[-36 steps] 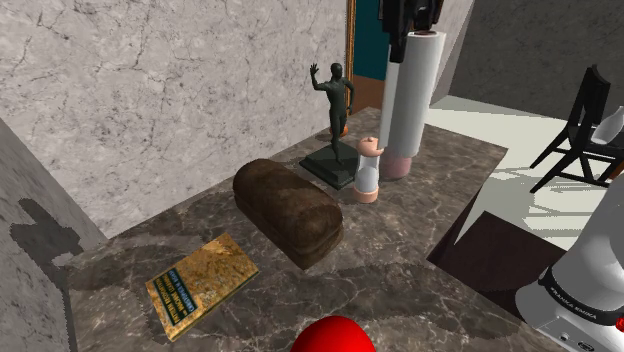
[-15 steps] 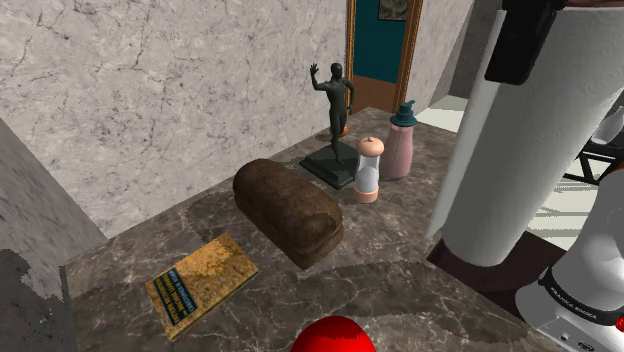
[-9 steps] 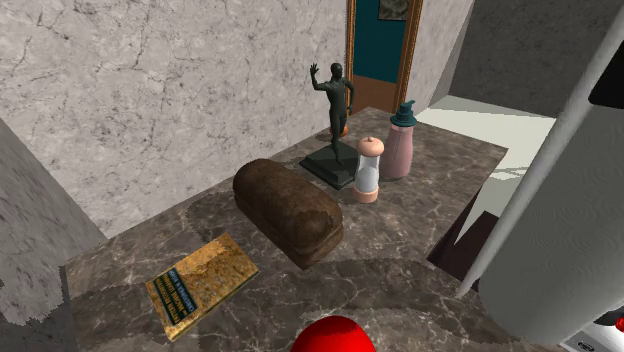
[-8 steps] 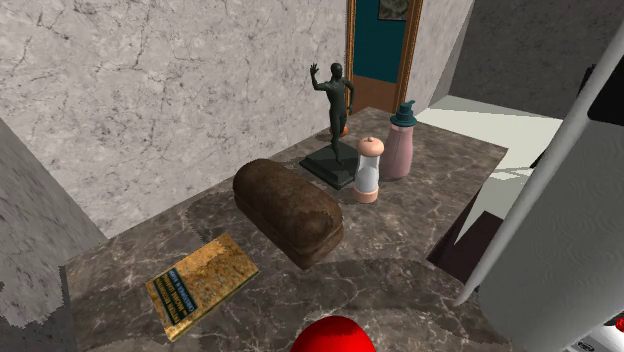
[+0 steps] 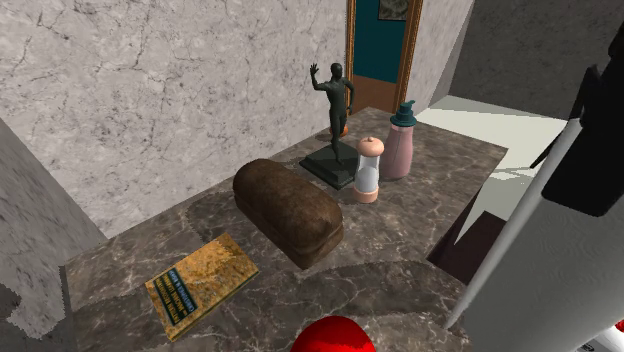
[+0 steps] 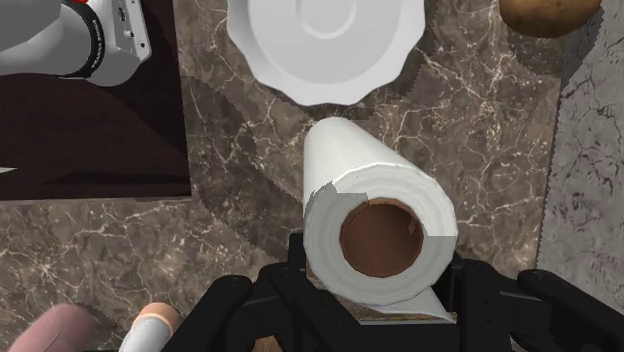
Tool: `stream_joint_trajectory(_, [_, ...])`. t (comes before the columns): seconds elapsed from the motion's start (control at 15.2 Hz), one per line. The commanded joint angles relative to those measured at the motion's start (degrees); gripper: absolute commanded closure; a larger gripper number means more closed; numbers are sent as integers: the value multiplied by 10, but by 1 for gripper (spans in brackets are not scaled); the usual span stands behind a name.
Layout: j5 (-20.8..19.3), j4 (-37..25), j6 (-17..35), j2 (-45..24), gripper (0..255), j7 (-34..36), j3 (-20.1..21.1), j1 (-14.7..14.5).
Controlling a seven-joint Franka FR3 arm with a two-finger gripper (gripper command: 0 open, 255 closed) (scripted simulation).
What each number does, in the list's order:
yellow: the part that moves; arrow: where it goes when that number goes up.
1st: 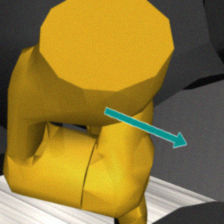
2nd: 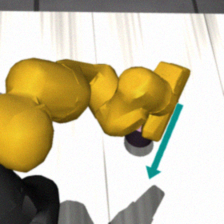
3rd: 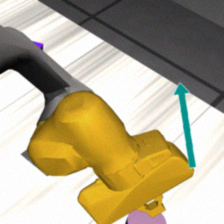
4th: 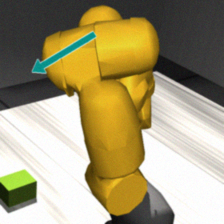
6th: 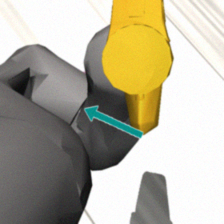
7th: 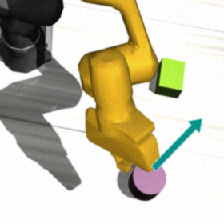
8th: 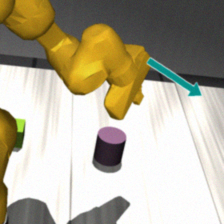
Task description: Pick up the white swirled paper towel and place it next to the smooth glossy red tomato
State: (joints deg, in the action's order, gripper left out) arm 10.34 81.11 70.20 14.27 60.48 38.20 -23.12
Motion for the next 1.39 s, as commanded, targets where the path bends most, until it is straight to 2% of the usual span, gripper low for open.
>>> stream_joint_trajectory(0.0, [8,34,19,17,255,-9,-8,-1])
stream_joint_trajectory(1.32, [48,267,172,105,255,-52,-25,-18])
